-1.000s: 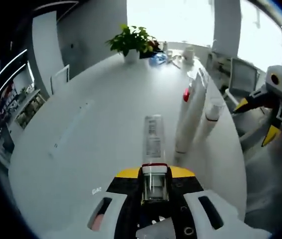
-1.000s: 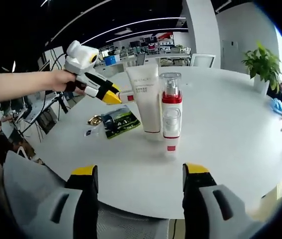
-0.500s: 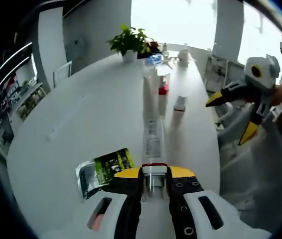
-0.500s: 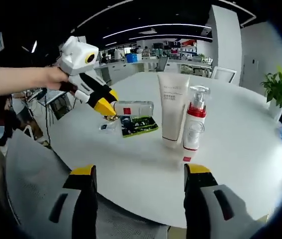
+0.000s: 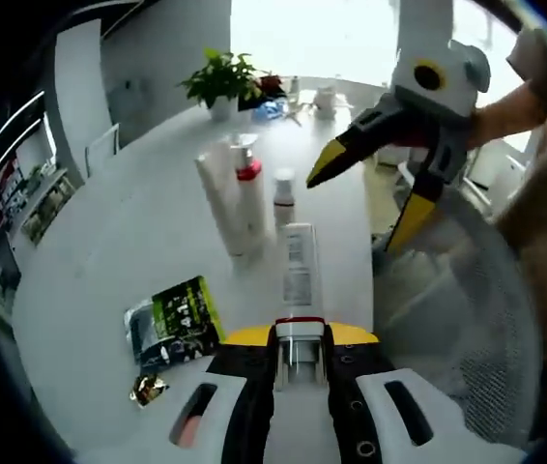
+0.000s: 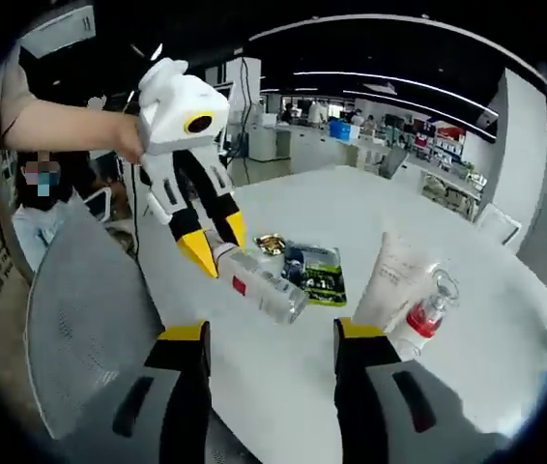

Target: Arrange the skincare products in the storage area until every visible bottle or jar stands upright without overlapping.

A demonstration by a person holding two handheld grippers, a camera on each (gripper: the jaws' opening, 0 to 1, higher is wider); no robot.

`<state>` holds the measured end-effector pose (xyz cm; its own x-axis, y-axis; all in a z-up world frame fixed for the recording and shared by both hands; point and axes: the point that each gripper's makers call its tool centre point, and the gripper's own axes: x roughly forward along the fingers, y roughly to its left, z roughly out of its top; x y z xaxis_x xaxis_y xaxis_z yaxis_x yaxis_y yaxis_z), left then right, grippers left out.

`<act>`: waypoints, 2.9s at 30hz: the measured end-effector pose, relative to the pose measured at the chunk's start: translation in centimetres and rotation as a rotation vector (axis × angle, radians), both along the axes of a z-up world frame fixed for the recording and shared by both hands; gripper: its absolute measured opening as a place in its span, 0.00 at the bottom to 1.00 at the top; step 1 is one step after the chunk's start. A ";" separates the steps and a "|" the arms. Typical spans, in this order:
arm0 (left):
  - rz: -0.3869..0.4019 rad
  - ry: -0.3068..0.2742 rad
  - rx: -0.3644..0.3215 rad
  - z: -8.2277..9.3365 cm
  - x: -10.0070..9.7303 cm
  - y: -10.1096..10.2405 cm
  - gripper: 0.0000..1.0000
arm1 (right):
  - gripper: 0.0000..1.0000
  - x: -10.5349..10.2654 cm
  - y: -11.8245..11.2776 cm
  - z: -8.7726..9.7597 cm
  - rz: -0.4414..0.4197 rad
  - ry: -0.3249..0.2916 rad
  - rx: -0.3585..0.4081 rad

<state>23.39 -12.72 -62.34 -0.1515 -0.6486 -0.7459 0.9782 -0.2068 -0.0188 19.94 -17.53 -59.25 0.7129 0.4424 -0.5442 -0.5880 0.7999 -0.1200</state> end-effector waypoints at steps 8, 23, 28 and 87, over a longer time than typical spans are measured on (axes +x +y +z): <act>-0.047 -0.035 0.013 0.9 -1.9 -0.5 0.15 | 0.42 0.7 2.3 -0.3 0.240 0.042 -0.113; -0.121 -0.066 0.038 2.1 -4.4 -1.1 0.16 | 0.30 -0.9 3.0 -2.6 0.417 0.096 -0.261; -0.133 -0.057 0.030 2.5 -4.9 -1.3 0.16 | 0.23 -1.0 2.7 -2.9 0.422 0.094 -0.274; 0.510 0.579 -0.781 11.3 -1.9 -0.8 0.19 | 0.20 -0.7 6.0 3.5 0.075 0.051 0.782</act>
<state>21.48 -13.55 -51.00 0.0745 -0.9972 -0.0051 0.8375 0.0653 -0.5425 19.26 -11.48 -55.78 0.6489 0.7559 -0.0861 -0.6331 0.5993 0.4899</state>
